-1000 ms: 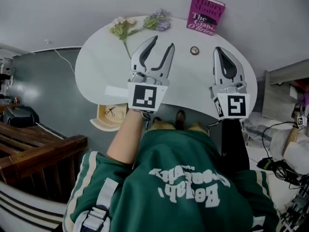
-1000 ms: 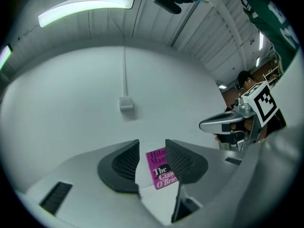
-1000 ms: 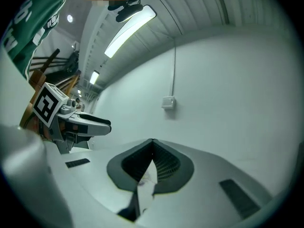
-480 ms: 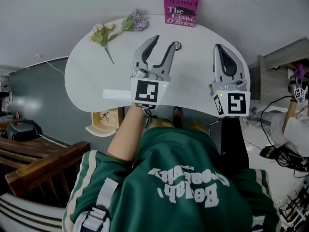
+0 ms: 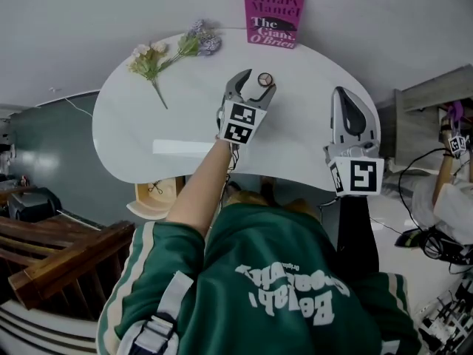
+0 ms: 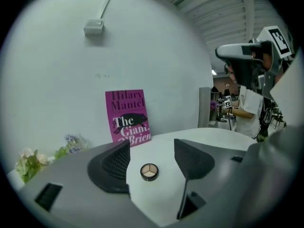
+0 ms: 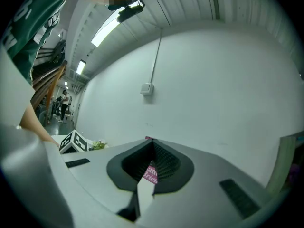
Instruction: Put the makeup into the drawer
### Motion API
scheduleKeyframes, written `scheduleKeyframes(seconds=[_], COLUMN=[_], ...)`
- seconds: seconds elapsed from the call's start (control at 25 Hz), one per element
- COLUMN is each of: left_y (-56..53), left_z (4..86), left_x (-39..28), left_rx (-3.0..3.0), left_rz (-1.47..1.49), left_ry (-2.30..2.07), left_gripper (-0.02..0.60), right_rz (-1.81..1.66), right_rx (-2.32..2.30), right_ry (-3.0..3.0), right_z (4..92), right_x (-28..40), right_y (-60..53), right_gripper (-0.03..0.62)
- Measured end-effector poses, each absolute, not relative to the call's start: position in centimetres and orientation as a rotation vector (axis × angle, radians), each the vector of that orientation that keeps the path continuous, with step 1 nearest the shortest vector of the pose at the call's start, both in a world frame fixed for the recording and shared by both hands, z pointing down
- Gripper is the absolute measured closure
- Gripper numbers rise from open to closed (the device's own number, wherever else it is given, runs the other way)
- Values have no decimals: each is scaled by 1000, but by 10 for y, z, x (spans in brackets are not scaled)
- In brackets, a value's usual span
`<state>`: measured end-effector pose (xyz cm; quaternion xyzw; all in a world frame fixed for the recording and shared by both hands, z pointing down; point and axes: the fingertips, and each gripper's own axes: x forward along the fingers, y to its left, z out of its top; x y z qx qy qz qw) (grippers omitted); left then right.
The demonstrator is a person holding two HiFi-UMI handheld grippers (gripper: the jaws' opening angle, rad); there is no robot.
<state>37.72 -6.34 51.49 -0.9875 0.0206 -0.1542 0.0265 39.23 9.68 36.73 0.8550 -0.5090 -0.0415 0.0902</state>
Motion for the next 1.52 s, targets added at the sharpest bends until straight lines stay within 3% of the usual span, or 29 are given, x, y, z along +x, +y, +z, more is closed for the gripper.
scheduleKeyframes(seconds=[0.56,0.64,0.76,1.12,1.52], left_y=[-80,-74,-68,-53,-28], left_z=[641,643,639,502,340], left_x=[425,425,421,403,335], left_rx=[-2986,-2959,-2941,-2976,-2978], left_rz=[-1048,-1096,-1107,-642,-130], left_ry=[-15,-59,-76,-58,57], left_gripper=[278,332,347,347,347], right_rz=[-17,-18,-20,-99,-218], right_rx=[2578,2580,2573,2580,2533], right_ry=[-1362,-1356,-1363,-1434,-1549], right_z=[388,387,387,368,341], right_x=[419,418,415,409,385], right_y=[137,140,141,119,78], right_gripper=[585,585,585,585,585])
